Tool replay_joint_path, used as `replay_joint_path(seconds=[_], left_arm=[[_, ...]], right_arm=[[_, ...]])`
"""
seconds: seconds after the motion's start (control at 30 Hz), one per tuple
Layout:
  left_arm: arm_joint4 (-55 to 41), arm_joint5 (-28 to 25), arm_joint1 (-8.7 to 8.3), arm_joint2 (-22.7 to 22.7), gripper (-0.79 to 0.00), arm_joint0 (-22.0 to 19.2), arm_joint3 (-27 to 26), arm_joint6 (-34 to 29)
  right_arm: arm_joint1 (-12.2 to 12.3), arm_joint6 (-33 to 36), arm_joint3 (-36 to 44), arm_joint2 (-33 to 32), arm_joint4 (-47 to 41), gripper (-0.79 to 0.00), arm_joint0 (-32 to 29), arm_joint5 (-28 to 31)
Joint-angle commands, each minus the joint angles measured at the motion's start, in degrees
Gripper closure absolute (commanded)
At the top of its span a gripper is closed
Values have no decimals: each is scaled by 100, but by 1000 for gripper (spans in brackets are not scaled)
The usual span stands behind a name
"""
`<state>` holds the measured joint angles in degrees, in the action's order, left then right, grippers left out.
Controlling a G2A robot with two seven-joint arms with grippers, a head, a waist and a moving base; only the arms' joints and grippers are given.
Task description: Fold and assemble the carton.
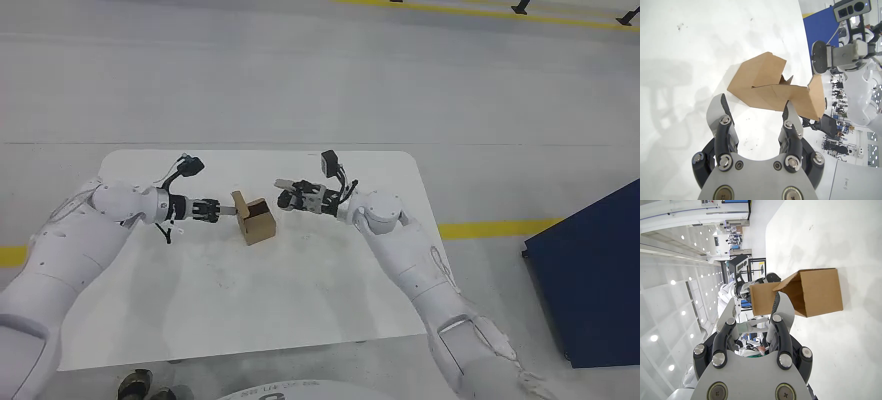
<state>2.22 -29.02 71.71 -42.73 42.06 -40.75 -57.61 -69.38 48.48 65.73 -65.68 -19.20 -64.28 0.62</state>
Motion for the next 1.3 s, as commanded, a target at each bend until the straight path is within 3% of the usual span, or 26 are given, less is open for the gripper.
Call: replay_joint_path(seconds=[0.0, 0.27, 0.73, 1.0, 1.27], left_arm=[[-8, 44, 58, 72, -560, -52, 103, -6], [223, 455, 326, 349, -523, -355, 492, 388], [459, 974, 984, 891, -502, -906, 1236, 695], [446, 887, 1277, 1000, -489, -1098, 1755, 753], [441, 617, 1436, 1000, -502, -1179, 2098, 780]], right_arm=[[-18, -54, -147, 46, 19, -403, 97, -10], [-60, -241, -346, 184, 148, -480, 214, 50], [-5, 36, -234, 27, 70, -465, 68, 323], [-41, 235, -357, 192, 50, -437, 198, 257], [-183, 24, -785, 585, 95, -449, 488, 133]])
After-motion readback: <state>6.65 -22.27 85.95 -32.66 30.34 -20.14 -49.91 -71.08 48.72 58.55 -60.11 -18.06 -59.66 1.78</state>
